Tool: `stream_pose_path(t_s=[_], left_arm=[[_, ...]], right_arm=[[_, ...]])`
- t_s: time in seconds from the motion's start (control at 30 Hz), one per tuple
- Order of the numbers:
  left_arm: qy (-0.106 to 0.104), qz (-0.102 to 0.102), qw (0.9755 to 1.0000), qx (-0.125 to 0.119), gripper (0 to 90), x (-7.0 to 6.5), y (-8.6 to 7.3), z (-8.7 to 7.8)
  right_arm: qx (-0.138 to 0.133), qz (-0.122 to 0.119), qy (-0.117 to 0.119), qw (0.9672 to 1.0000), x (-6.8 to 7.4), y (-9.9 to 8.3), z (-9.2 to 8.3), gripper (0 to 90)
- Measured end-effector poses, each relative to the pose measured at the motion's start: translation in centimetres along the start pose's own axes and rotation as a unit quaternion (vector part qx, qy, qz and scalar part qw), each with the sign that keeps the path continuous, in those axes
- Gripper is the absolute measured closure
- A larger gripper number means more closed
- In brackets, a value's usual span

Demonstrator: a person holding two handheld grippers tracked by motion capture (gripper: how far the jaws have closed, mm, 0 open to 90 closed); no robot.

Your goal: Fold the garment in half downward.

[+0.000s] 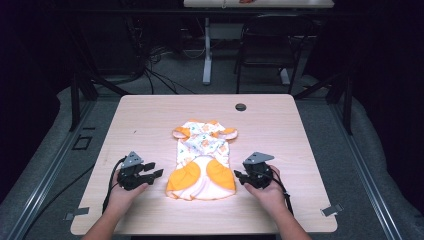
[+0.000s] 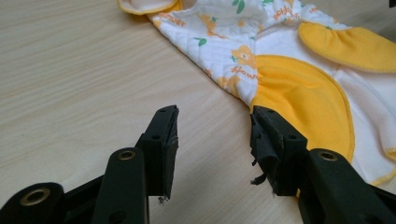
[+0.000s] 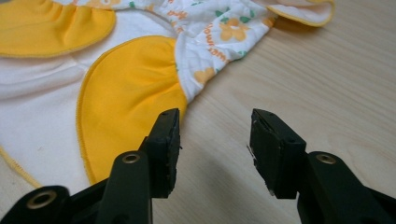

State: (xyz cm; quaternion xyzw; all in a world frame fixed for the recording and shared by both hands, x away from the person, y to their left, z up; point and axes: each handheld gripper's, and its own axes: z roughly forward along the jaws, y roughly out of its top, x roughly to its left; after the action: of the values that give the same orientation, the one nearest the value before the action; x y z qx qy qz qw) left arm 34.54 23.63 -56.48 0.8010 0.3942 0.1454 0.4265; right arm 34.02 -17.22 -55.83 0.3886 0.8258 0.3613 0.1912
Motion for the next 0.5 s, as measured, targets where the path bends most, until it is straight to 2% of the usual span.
stream_pose_path(t_s=[0.03, 0.1, 0.2, 0.23, 0.27, 0.3, 0.37, 0.4, 0.43, 0.47, 0.5], left_arm=[[0.002, 0.005, 1.0, 0.002, 52.1, -0.1, 0.0, 0.1], [0.002, 0.007, 1.0, 0.004, 53.6, -0.4, 0.2, 0.3], [-0.015, 0.005, 0.9999, -0.002, 65.1, -1.1, 0.8, 0.9], [-0.024, 0.003, 0.9997, -0.003, 75.2, -1.3, 1.0, 1.2], [-0.03, 0.0, 0.9995, -0.006, 79.1, -1.5, 1.2, 1.4], [-0.036, 0.0, 0.9993, -0.006, 79.1, -1.8, 1.5, 1.7], [-0.043, 0.014, 0.999, -0.003, 86.3, -2.4, 2.0, 2.2], [-0.043, 0.026, 0.9987, 0.0, 88.8, -2.9, 2.2, 2.6], [-0.039, 0.038, 0.9985, 0.005, 88.8, -3.1, 2.2, 2.8], [-0.038, 0.062, 0.9972, 0.019, 89.4, -3.8, 2.1, 3.2], [-0.038, 0.062, 0.9972, 0.019, 89.5, -3.8, 2.1, 3.2]], right_arm=[[0.009, -0.011, -0.005, 0.9999, 0.3, 0.1, 0.0, 52.0], [0.007, -0.022, 0.001, 0.9997, 0.9, 0.3, 0.3, 53.6], [-0.002, -0.009, 0.028, 0.9996, 1.4, 0.7, 0.7, 68.4], [-0.008, 0.004, 0.049, 0.9988, 1.7, 1.1, 1.1, 76.7], [-0.009, 0.006, 0.056, 0.9984, 1.9, 1.2, 1.3, 78.7], [-0.009, 0.006, 0.056, 0.9984, 1.9, 1.2, 1.3, 78.7], [-0.008, -0.005, 0.062, 0.9981, 2.5, 1.4, 1.7, 81.8], [0.002, -0.023, 0.059, 0.998, 3.0, 1.5, 1.9, 82.8], [0.002, -0.023, 0.059, 0.998, 3.0, 1.5, 1.9, 82.8], [0.013, -0.037, 0.06, 0.9974, 3.4, 1.5, 2.2, 83.4], [0.013, -0.037, 0.06, 0.9974, 3.4, 1.5, 2.2, 83.4]])
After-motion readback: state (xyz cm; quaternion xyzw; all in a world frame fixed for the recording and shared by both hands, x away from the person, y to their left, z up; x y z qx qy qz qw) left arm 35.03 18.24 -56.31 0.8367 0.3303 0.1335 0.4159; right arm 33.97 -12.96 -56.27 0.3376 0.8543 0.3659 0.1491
